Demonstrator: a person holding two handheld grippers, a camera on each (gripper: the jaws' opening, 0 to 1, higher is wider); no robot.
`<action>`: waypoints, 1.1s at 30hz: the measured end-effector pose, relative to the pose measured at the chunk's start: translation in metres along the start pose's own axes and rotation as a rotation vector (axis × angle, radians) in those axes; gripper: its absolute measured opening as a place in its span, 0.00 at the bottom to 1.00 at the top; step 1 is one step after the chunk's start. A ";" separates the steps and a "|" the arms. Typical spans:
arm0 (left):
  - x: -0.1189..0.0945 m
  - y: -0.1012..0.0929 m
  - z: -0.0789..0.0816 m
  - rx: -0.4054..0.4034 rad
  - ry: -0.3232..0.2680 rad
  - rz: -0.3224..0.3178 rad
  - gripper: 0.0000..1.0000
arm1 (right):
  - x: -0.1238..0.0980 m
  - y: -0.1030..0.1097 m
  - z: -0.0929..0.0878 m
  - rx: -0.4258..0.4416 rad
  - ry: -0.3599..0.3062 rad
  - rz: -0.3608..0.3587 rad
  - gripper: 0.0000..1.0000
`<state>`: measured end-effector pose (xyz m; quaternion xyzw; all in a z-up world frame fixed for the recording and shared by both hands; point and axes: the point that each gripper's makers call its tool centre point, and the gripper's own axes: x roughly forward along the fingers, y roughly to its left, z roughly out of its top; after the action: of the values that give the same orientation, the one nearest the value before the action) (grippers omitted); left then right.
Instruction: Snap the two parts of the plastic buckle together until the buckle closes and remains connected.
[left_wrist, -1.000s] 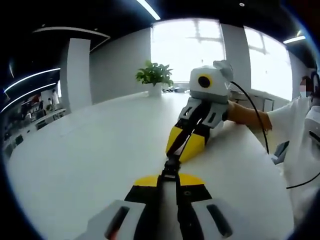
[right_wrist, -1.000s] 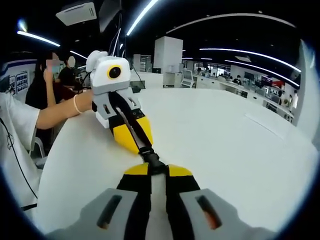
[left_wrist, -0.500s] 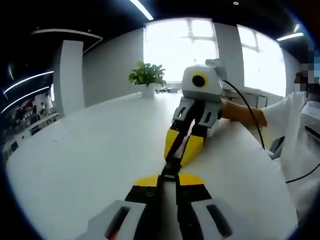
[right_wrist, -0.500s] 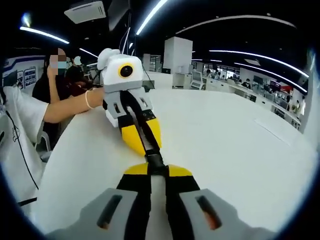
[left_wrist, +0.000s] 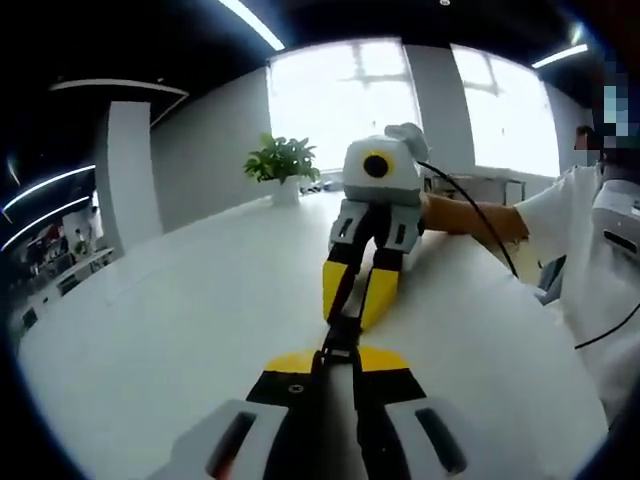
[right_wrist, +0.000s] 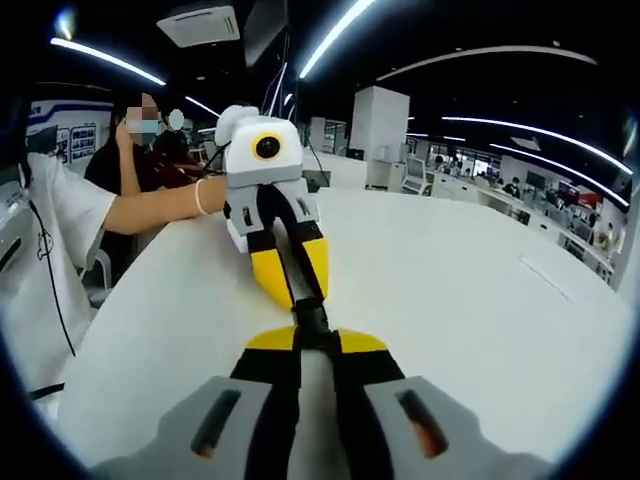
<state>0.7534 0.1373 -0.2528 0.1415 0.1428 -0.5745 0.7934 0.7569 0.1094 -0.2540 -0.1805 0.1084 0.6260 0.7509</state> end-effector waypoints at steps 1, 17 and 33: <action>0.001 0.000 0.000 0.001 -0.002 0.001 0.11 | 0.000 0.001 0.001 0.004 -0.001 0.000 0.11; 0.005 0.005 -0.004 -0.067 -0.002 -0.001 0.18 | 0.006 0.006 0.002 0.048 -0.020 0.020 0.11; -0.001 0.021 0.001 -0.164 -0.040 0.050 0.22 | 0.007 -0.043 -0.005 0.121 0.000 -0.006 0.11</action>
<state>0.7733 0.1444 -0.2497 0.0679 0.1702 -0.5435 0.8192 0.8005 0.1070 -0.2549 -0.1349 0.1455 0.6162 0.7622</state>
